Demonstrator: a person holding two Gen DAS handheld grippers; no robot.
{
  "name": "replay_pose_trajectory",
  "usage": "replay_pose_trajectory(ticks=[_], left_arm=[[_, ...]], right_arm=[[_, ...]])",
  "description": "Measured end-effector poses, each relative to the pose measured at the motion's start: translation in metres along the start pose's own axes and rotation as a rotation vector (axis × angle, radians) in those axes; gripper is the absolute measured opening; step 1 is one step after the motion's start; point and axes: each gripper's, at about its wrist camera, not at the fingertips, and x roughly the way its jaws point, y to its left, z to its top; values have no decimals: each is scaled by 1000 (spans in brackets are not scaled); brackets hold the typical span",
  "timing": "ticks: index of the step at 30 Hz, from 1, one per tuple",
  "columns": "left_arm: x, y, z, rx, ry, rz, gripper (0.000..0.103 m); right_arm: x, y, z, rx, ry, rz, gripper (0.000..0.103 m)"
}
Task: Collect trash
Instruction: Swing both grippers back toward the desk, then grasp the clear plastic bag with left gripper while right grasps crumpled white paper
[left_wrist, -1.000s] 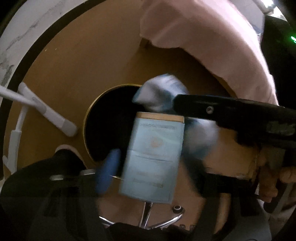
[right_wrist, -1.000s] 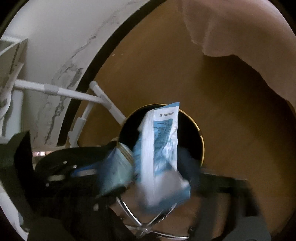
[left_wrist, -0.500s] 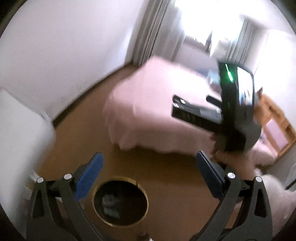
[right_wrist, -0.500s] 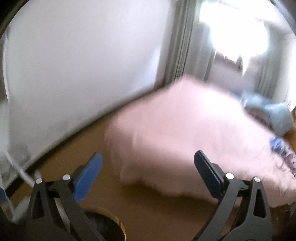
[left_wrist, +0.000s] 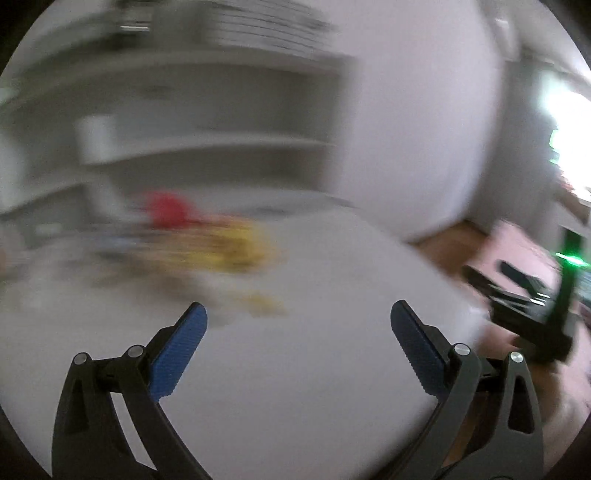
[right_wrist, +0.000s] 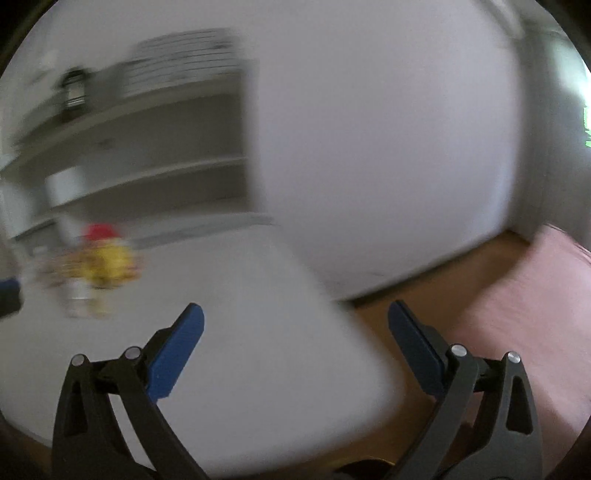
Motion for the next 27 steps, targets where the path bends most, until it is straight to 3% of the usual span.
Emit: replay_pose_trajectory(ticks=[1,3,5,7,8,11,14,16,18,22,25,26,27], left_arm=[[-4,40,3,-23,-7,98,97],[-9,57,-36,-44,-6,168,97],[-12,103,-37,-80,16,257,97],[12,153,-33,-143,49,350,97],[2,145,-36,-151,55,358,97],[23,195,-48,-226,136,432,97],[51,228,-63,-266,210,477,97],[54,228,-64,-268,222,477,97],[64,235,-62,-305,255,445,97],[75,231,-55,-298,255,449,97],[98,244,-46,-291,262,439,95],[105,246,-46,-286,263,427,80],[107,244,-47,-270,259,438,60]], right_arm=[[5,27,4,-36,0,56,96],[21,76,12,-102,20,120,96],[37,125,18,-157,42,200,96],[47,161,24,-191,60,277,96],[55,181,27,-206,69,308,96],[73,220,31,-259,118,333,96],[90,242,25,-283,186,363,96],[101,255,21,-313,211,346,95],[112,262,20,-324,249,341,80],[127,277,19,-331,294,353,73],[131,281,13,-369,327,340,57],[132,284,11,-382,346,334,53],[132,286,9,-396,350,325,42]])
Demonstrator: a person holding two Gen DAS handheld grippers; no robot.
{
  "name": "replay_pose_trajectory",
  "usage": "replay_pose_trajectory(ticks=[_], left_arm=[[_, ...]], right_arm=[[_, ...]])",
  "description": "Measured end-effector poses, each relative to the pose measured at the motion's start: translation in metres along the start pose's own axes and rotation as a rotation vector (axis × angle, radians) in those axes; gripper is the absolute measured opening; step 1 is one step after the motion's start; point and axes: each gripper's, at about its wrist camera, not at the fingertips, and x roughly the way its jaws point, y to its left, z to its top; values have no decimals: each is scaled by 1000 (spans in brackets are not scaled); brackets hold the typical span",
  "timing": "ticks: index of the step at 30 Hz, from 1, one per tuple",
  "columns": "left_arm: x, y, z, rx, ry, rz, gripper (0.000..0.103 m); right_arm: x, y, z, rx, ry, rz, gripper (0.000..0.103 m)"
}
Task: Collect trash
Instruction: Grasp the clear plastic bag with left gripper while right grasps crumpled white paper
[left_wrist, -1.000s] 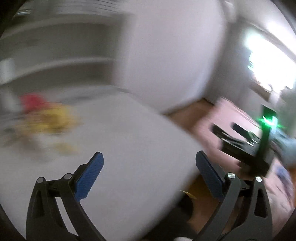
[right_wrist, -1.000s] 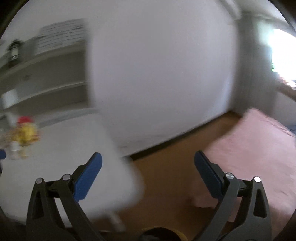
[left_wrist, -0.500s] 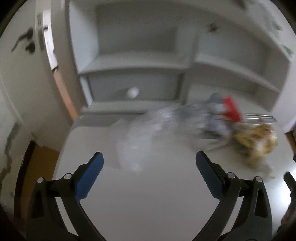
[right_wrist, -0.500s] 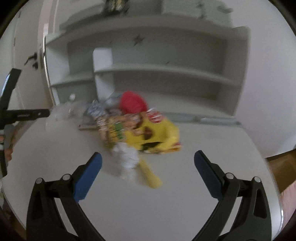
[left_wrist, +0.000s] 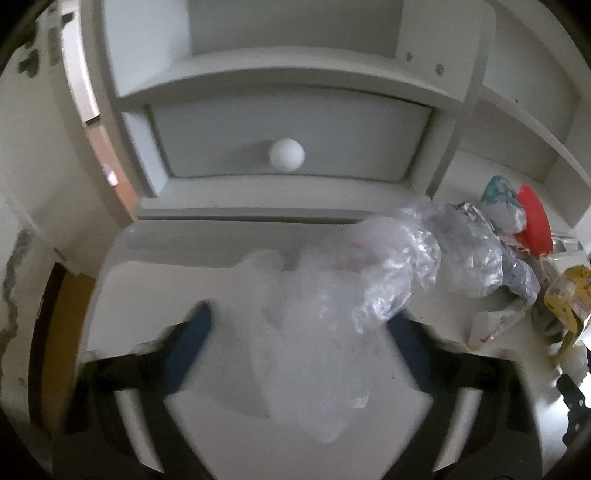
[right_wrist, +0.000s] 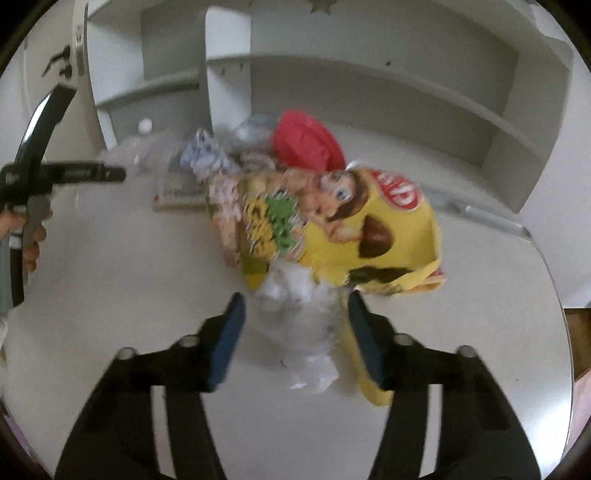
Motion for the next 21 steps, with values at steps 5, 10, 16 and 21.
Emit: replay_pose_trajectory(ticks=[5,10,16,21], left_arm=[[-1,-5,-1,15,-37,7,23],[-12,2,-4,-28,-84,-12,22],[-22,0,-4,-40,-114,-16,22],[-20,3,-7,-39,-119,-16,22]], right_arm=[[-9,10,-3,-32,-54,-40,37],[-26,-2,-6,34,-141,-65,36],[-28,-16,-5,100,-147,-50,37],[-28,-11,-7,87,-154,-52,37]])
